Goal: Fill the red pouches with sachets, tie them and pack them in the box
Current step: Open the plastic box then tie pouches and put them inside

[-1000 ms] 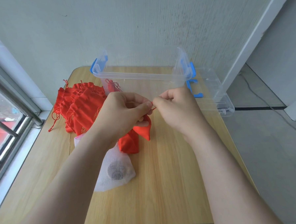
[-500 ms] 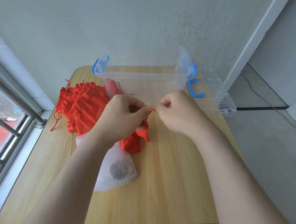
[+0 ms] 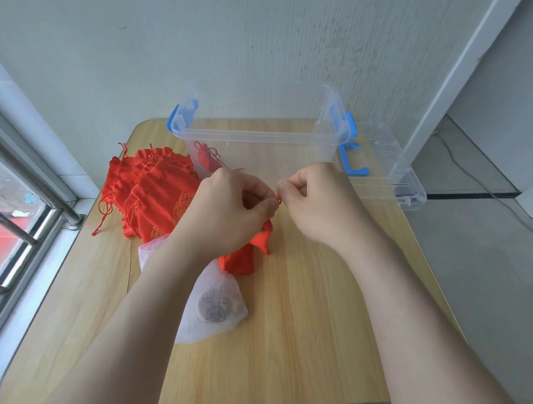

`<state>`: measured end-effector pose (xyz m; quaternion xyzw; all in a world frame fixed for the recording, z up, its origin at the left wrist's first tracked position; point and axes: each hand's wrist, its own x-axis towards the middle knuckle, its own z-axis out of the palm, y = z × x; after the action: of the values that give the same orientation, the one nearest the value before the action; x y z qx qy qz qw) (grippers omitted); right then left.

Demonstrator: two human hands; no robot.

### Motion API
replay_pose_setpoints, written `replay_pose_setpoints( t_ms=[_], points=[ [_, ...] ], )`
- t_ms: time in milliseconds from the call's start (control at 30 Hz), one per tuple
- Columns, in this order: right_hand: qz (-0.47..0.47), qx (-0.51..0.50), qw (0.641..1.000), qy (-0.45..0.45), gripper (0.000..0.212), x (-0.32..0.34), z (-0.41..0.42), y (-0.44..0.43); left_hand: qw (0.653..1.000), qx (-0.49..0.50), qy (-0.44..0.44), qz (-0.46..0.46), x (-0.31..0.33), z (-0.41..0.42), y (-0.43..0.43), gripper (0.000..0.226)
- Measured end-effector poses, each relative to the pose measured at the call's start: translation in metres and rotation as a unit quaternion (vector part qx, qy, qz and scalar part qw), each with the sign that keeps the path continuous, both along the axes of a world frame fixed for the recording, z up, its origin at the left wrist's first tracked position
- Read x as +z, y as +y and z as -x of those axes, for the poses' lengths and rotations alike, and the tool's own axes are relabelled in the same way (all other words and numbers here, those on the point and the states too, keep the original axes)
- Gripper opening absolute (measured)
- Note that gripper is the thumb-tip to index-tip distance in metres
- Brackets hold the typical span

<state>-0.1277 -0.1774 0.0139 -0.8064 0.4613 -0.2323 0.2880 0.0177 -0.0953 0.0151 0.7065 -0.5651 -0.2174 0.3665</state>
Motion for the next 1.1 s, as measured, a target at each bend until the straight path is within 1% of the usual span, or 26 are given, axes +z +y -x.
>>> replay_pose_setpoints(
  t_ms=[167, 233, 267, 333, 400, 433, 467, 500, 567, 600, 667, 733, 833, 1000, 1100],
  points=[
    [-0.021, -0.039, 0.999, -0.005, 0.045, 0.004, 0.004, -0.001, 0.999, 0.019, -0.045, 0.021, -0.002, 0.001, 0.002, 0.015],
    [-0.064, -0.062, 0.995, -0.033, 0.042, 0.006, 0.004, -0.002, 0.999, 0.016, -0.039, 0.013, -0.002, 0.001, 0.002, 0.016],
    [-0.102, -0.067, 0.99, -0.068, 0.041, 0.007, 0.004, -0.002, 1.0, 0.013, -0.026, 0.004, -0.001, 0.001, 0.002, 0.016],
    [-0.18, -0.063, 0.966, -0.174, 0.037, 0.01, 0.004, -0.004, 0.999, 0.003, 0.03, -0.017, -0.001, -0.001, 0.002, 0.016],
    [-0.226, -0.044, 0.937, -0.263, 0.02, 0.014, 0.006, -0.002, 0.991, 0.012, 0.13, -0.027, 0.001, -0.002, 0.001, 0.015],
    [-0.236, -0.026, 0.929, -0.285, 0.012, 0.015, 0.006, -0.001, 0.984, 0.032, 0.175, -0.027, 0.002, -0.002, 0.0, 0.015],
    [-0.238, -0.009, 0.925, -0.297, 0.014, 0.016, 0.007, -0.001, 0.977, 0.053, 0.206, -0.025, 0.004, -0.003, -0.002, 0.014],
    [-0.235, 0.003, 0.923, -0.305, 0.023, 0.016, 0.007, 0.0, 0.972, 0.07, 0.225, -0.026, 0.004, -0.003, -0.003, 0.014],
    [-0.202, 0.011, 0.931, -0.304, 0.036, 0.013, 0.006, 0.0, 0.966, 0.087, 0.242, -0.027, 0.004, -0.003, -0.004, 0.013],
    [-0.161, 0.013, 0.945, -0.286, 0.038, 0.011, 0.005, 0.001, 0.965, 0.092, 0.245, -0.027, 0.003, -0.003, -0.004, 0.013],
    [-0.057, 0.02, 0.975, -0.215, 0.034, 0.006, 0.005, 0.001, 0.964, 0.094, 0.248, -0.027, 0.001, -0.004, -0.004, 0.014],
    [0.002, 0.04, 0.986, -0.161, 0.025, 0.003, 0.005, 0.002, 0.966, 0.088, 0.244, -0.027, 0.0, -0.004, -0.004, 0.016],
    [0.048, 0.048, 0.986, -0.151, 0.02, 0.001, 0.004, 0.002, 0.966, 0.076, 0.246, -0.024, 0.001, -0.005, -0.003, 0.016],
    [0.102, 0.033, 0.979, -0.175, 0.021, 0.002, 0.0, 0.003, 0.963, 0.074, 0.259, -0.011, 0.0, -0.005, -0.005, 0.016],
    [0.152, 0.037, 0.973, -0.171, 0.02, 0.003, -0.004, 0.007, 0.957, 0.082, 0.279, -0.019, -0.001, -0.007, -0.006, 0.018]
  ],
)
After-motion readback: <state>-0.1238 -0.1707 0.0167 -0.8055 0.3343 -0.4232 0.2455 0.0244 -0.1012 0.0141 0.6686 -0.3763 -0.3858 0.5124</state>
